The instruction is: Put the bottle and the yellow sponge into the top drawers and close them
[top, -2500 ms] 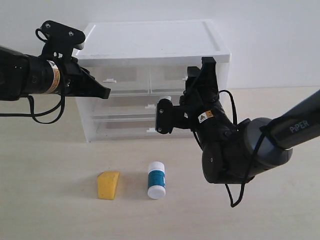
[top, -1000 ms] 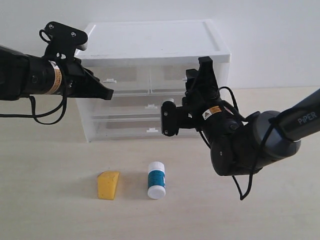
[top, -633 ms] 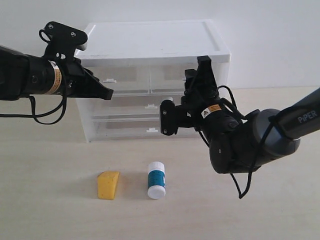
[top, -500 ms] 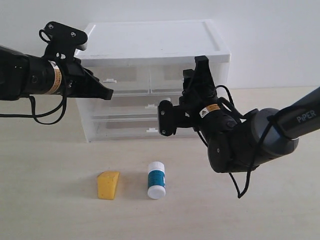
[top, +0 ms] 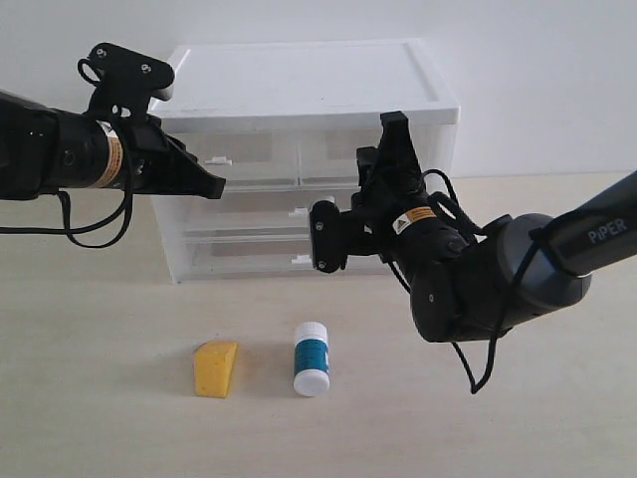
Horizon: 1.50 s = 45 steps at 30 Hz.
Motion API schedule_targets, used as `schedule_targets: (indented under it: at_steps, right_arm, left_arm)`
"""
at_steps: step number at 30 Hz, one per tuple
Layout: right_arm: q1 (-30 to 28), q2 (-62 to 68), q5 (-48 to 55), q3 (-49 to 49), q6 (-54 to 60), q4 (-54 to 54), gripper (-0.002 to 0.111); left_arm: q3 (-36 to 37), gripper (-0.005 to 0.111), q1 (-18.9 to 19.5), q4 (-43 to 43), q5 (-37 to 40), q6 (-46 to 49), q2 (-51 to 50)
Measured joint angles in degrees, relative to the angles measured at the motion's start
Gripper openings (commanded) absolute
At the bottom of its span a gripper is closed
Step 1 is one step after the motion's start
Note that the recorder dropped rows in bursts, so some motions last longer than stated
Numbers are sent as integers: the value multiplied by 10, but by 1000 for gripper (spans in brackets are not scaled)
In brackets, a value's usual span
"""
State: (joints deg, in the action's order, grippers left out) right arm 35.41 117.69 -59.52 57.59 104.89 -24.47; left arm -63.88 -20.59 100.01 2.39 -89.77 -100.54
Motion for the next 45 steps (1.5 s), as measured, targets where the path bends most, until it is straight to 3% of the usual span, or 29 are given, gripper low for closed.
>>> schedule_targets:
  at_steps: [7,9,13,14,20,42,45]
  right_arm:
    - [0,0,-2,0,-5,-3,2]
    - [0,0,-5,0,-11,-3,10]
    - [0,0,-13,0,-16,-4,37]
    - [0,0,-16,0,-17,-4,38]
    - [1,0,-26,0,-14,-17,22]
    - [3,0,-15,0,48,-49,22]
    - [1,0,-14,0,42,-47,15]
  left_arm:
    - [0,4,0,0,0,0,0]
    - [0,4,0,0,0,0,0]
    - [0,4,0,0,0,0,0]
    - [0,4,0,0,0,0,0]
    - [0,4,0,0,0,0,0]
    - [0,4,0,0,0,0,0]
    - [0,4,0,0,0,0,0]
